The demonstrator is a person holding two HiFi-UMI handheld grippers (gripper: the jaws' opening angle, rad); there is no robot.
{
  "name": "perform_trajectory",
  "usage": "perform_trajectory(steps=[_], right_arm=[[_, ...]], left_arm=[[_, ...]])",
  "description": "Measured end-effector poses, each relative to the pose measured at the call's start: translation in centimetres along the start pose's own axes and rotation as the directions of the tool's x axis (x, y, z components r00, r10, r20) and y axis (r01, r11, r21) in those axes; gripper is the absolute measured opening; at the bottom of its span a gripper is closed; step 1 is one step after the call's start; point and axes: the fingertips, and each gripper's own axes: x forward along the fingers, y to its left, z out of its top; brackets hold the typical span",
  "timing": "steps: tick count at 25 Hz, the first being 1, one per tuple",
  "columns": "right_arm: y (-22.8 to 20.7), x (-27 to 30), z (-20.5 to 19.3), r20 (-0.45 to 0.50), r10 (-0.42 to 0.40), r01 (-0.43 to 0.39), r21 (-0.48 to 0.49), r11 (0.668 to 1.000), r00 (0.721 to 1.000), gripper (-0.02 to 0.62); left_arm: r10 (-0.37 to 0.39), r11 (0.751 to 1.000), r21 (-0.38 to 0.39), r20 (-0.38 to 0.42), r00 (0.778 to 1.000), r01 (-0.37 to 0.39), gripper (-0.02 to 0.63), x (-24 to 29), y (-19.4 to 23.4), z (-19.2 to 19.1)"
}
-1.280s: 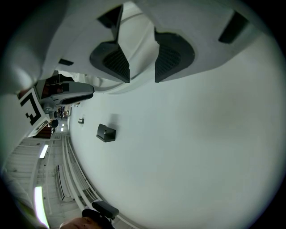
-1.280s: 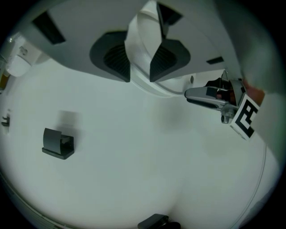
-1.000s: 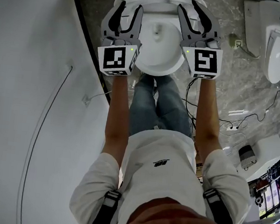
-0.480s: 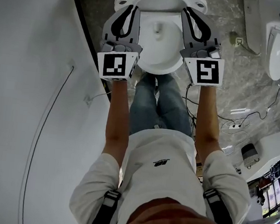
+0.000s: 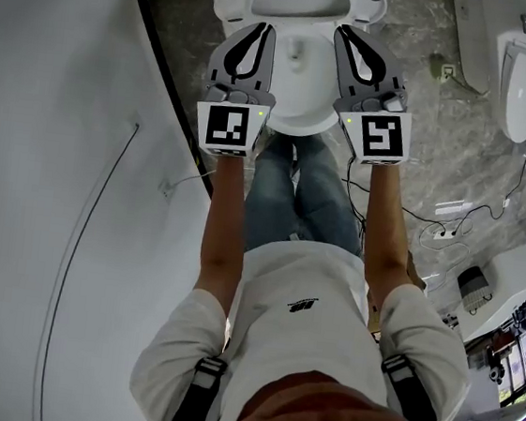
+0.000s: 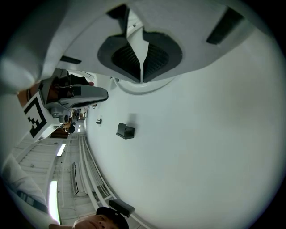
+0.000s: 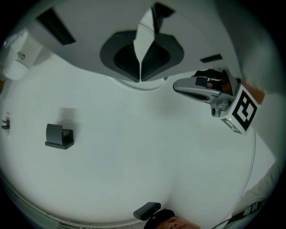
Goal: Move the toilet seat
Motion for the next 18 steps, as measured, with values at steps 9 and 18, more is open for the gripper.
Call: perform_trajectory(steps=[9, 18], right_arm=[[1.0, -1.7, 1.0, 0.026, -0.002, 0.002, -0.005, 1.0, 1.0, 0.037], [0.9, -3.5, 0.5, 0.009, 0.005, -0.005, -0.029, 1.0, 1.0, 0.035]], left_arm=[[-0.003, 0.999, 0.049, 0.015, 1.0, 0.002, 0.04, -1.7, -0.7, 0.5], [-0.002, 0.999, 0.053, 0.026, 1.0, 0.001, 0.035, -2.6, -2.0, 1.0]])
